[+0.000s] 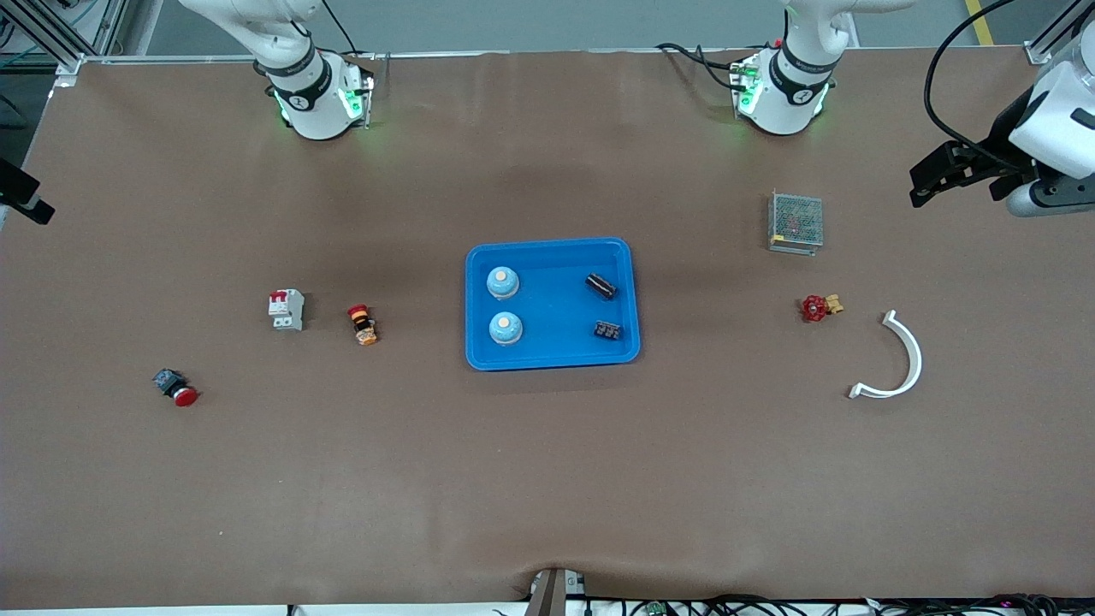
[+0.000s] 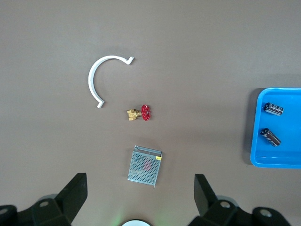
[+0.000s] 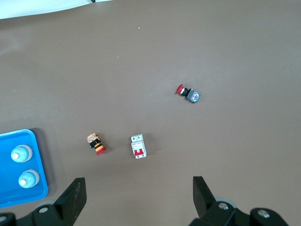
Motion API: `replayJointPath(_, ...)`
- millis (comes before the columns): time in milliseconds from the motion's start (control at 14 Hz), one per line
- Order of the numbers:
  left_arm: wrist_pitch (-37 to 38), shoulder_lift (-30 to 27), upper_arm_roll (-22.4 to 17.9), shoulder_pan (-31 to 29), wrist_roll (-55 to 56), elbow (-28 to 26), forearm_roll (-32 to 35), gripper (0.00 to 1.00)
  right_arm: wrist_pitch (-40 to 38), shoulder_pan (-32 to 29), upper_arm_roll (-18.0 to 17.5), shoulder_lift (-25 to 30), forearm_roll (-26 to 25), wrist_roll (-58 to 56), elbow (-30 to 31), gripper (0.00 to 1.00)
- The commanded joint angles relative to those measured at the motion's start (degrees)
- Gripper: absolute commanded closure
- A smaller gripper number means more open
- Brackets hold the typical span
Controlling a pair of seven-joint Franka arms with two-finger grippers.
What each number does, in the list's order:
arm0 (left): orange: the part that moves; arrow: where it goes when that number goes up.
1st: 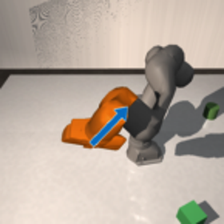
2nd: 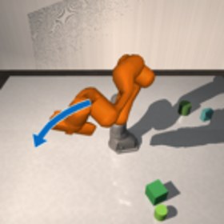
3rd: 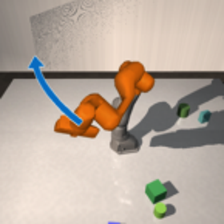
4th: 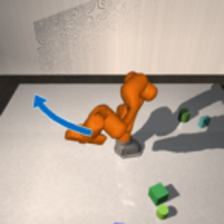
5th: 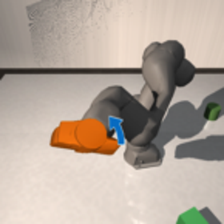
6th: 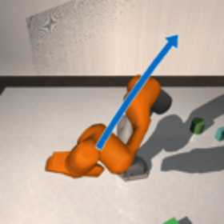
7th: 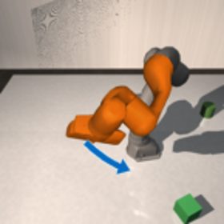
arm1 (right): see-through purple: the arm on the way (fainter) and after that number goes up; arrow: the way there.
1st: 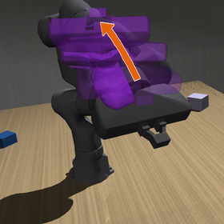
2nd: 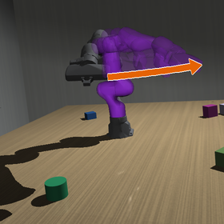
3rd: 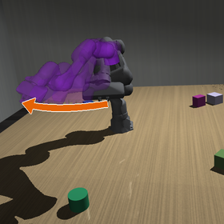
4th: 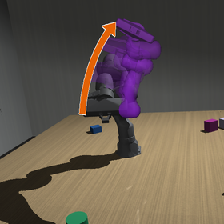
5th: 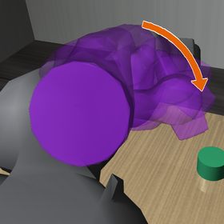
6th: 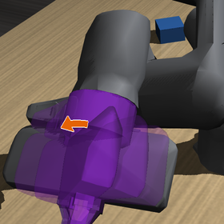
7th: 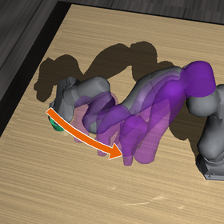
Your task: Place electrolytic capacitor and blue bell in tray
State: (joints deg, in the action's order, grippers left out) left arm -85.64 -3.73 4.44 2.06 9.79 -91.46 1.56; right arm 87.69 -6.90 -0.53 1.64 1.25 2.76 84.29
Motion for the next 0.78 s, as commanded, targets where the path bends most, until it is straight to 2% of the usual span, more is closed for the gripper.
replayJointPath(0,0.65,-0.84,0.04,-0.04,-1.18,-0.21,-0.50,0.00,0.29,3.54,3.60,0.47,0.86,1.19,0.35,0.00)
replayJointPath(712,0.30,-0.75,0.57,0.13,-0.74,-0.21,-0.50,0.00,0.55,3.73,3.87,0.12,0.86,1.19,0.44,0.00)
